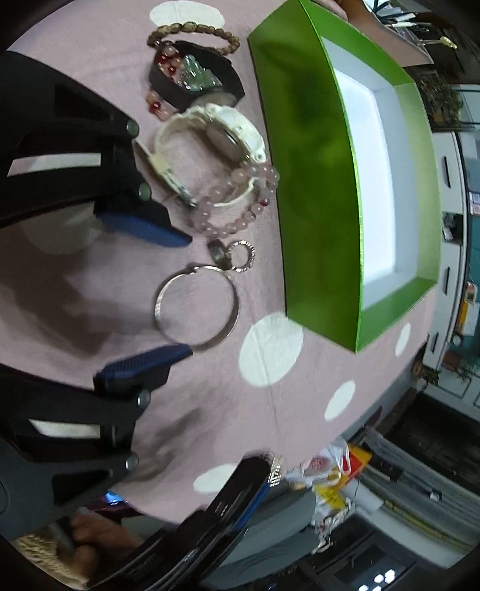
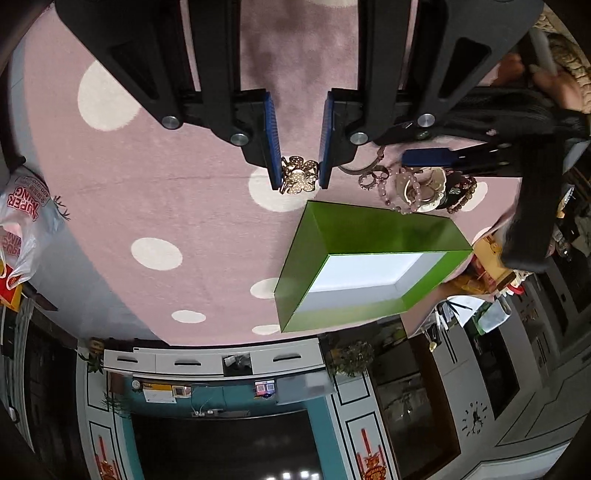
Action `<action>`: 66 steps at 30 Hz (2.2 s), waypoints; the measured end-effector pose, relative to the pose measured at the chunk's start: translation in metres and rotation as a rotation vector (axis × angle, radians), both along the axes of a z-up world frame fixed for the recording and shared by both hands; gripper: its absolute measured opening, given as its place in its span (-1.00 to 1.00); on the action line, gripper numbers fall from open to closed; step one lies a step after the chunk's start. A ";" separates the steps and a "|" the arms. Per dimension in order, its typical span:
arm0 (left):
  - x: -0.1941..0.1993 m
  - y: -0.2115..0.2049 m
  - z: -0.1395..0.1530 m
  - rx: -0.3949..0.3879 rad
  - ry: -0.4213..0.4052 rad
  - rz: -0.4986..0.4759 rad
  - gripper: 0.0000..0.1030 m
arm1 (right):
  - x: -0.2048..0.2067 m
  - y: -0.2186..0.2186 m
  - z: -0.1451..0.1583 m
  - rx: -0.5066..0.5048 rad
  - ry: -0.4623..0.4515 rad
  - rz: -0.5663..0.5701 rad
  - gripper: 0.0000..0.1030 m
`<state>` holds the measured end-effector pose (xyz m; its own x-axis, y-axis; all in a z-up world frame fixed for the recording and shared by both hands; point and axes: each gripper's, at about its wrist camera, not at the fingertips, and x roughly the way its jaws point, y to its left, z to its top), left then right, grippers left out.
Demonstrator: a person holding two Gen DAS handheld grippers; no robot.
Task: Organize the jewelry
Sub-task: 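Grasp the silver bangle rim with the left gripper, then carry the gold charm over the green box with the right gripper while the left carries the bangle there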
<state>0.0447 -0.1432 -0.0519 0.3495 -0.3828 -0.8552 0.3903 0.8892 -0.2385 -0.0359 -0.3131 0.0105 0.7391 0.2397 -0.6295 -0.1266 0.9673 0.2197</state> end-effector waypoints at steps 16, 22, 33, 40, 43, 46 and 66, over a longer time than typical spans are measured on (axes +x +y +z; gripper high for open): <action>-0.008 -0.006 -0.006 0.040 -0.046 0.019 -0.93 | -0.013 -0.007 0.007 0.006 -0.049 -0.037 -0.61; -0.018 -0.002 0.003 0.011 -0.077 0.007 -0.94 | -0.016 -0.006 0.008 0.051 -0.055 -0.039 -0.61; -0.031 0.025 0.034 -0.033 -0.149 0.022 -0.95 | -0.015 0.012 0.014 0.019 -0.059 -0.008 -0.61; -0.040 0.033 0.039 -0.021 -0.172 0.006 -0.97 | -0.015 0.028 0.022 0.008 -0.075 0.013 -0.61; -0.041 0.036 0.040 -0.027 -0.174 0.005 -0.99 | -0.018 0.030 0.023 -0.003 -0.078 0.012 -0.61; -0.043 0.038 0.044 -0.029 -0.191 0.006 -1.00 | -0.018 0.033 0.022 -0.013 -0.075 0.014 -0.61; -0.058 0.014 0.000 0.123 -0.113 -0.195 -0.62 | -0.018 0.036 0.020 -0.007 -0.073 0.014 -0.61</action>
